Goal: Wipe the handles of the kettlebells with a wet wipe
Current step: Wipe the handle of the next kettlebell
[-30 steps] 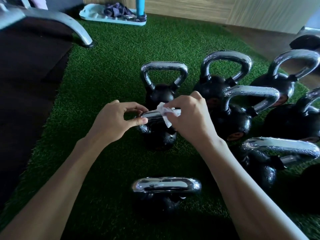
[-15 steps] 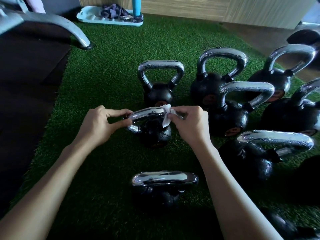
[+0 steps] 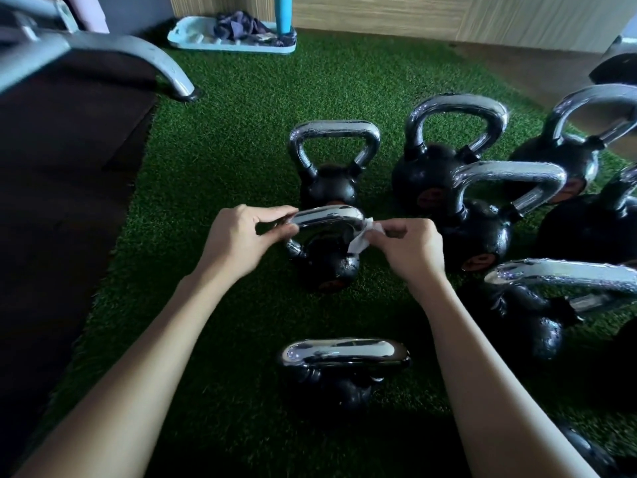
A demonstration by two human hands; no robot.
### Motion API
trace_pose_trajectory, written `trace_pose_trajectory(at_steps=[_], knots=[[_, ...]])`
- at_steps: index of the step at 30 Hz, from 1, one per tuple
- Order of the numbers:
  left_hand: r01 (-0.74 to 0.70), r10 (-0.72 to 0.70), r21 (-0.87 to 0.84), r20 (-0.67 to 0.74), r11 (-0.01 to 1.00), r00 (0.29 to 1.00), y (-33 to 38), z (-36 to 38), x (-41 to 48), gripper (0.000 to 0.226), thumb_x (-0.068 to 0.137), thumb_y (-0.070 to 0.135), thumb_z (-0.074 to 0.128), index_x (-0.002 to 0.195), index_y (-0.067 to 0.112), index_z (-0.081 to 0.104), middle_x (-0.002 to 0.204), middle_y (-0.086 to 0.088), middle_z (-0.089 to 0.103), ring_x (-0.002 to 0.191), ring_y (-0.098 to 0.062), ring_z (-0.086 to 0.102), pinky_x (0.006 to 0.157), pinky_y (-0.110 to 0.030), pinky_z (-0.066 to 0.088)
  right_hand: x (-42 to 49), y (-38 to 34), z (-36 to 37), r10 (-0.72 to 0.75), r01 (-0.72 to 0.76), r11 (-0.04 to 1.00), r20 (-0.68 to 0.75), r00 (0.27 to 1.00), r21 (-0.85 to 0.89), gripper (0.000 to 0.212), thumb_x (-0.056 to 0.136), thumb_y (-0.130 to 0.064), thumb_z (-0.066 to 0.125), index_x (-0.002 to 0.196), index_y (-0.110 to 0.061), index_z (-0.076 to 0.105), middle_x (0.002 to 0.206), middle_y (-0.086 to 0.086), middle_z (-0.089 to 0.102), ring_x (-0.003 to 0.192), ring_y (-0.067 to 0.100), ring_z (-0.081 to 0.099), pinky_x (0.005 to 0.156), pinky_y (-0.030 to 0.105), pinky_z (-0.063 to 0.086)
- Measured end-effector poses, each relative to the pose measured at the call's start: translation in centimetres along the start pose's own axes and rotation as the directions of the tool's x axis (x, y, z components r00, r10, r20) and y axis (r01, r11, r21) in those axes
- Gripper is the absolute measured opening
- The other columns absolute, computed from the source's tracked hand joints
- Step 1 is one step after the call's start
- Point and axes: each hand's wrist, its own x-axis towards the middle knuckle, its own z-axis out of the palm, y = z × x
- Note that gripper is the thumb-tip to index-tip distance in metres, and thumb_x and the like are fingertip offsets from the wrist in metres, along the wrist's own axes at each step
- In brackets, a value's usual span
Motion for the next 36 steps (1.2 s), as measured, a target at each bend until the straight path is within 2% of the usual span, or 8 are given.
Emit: trace_pose_trajectory(at_steps=[1,6,11,15,26,29,32,36], knots=[[-0.013,0.013,0.009,0.012,1.000,1.000,0.4,0.3,0.7,0.033,0.088,0.036,0.076,0.117,0.020,0.077,0.101,0.001,0.076,0.084,0.016,0.018,0.054,-0.018,0.032,-0.1,-0.2,-0.5,0.024,-0.022,0.998,-0.043,0.999,0.060,0.010,0.078,-0.035,0.083,0.086,-0.030,0.081,0.072,-0.016,0.073,0.063,0.002,0.063,0.052,0.015,0.042],[0.019,-0.028,0.113,0.084,0.993,0.996,2.7,2.0,3.6,0.036,0.084,0.047,0.077,0.116,0.029,0.077,0.106,-0.002,0.078,0.080,0.020,0.060,0.055,-0.005,0.033,-0.9,-1.4,-2.4,0.047,-0.020,0.936,-0.070,0.996,0.351,0.012,0.081,-0.026,0.083,0.093,-0.025,0.081,0.076,-0.021,0.073,0.065,-0.015,0.062,0.067,0.011,0.046],[0.056,-0.041,-0.194,0.081,0.979,0.996,4.6,1.5,3.2,0.039,0.082,0.045,0.080,0.117,0.031,0.076,0.112,0.017,0.075,0.069,0.012,0.058,0.072,-0.009,0.044,-2.2,-2.8,-4.0,-0.064,0.012,0.901,0.104,0.993,0.434,0.019,0.085,-0.012,0.078,0.104,-0.018,0.079,0.079,-0.008,0.077,0.068,-0.004,0.066,0.066,0.007,0.049],[0.075,-0.004,-0.405,0.173,0.911,0.985,6.0,1.5,1.4,0.043,0.082,0.031,0.082,0.123,0.026,0.072,0.122,0.012,0.072,0.116,0.004,0.064,0.105,-0.016,0.044,-2.9,-4.5,-4.4,-0.126,0.044,0.900,0.161,0.979,0.435,0.015,0.084,-0.012,0.079,0.098,-0.014,0.073,0.076,-0.003,0.077,0.065,0.002,0.069,0.058,0.007,0.047],[0.018,-0.077,-0.373,-0.144,0.928,0.987,5.6,0.6,1.6,0.026,0.082,0.035,0.083,0.106,0.027,0.079,0.096,0.018,0.077,0.092,-0.001,0.074,0.085,-0.025,0.059,-0.8,-7.1,-2.7,-0.121,-0.013,0.951,0.411,0.904,0.309,0.016,0.087,-0.028,0.077,0.101,-0.021,0.080,0.096,0.000,0.079,0.072,0.005,0.065,0.069,0.024,0.045],[0.044,-0.102,-0.237,-0.239,0.971,0.966,3.7,-0.1,2.2,0.030,0.083,0.038,0.081,0.109,0.022,0.080,0.099,0.021,0.074,0.090,0.012,0.069,0.080,-0.010,0.052,1.6,-6.6,-3.6,-0.232,0.239,0.971,0.233,0.944,-0.002,0.026,0.085,-0.024,0.078,0.111,-0.029,0.078,0.102,-0.007,0.077,0.094,0.005,0.067,0.080,0.020,0.047],[0.074,-0.085,-0.080,-0.141,0.994,0.986,2.7,0.1,3.4,0.031,0.084,0.042,0.080,0.106,0.021,0.081,0.100,0.010,0.078,0.082,0.005,0.070,0.076,-0.021,0.057,3.2,-6.8,-3.6,-0.255,0.396,0.777,0.329,0.909,-0.489,0.040,0.086,-0.040,0.076,0.125,-0.041,0.068,0.123,-0.003,0.069,0.125,0.024,0.051,0.102,0.035,0.041],[-0.032,0.030,0.107,0.023,0.994,0.999,4.4,1.6,4.5,0.034,0.090,0.043,0.073,0.112,0.018,0.079,0.100,0.000,0.079,0.055,0.013,0.059,0.051,-0.003,0.040,4.3,-6.5,-2.6,-0.227,0.412,0.714,0.370,0.901,-0.565,0.034,0.084,-0.049,0.074,0.118,-0.044,0.071,0.122,-0.001,0.071,0.120,0.024,0.054,0.101,0.038,0.041]])
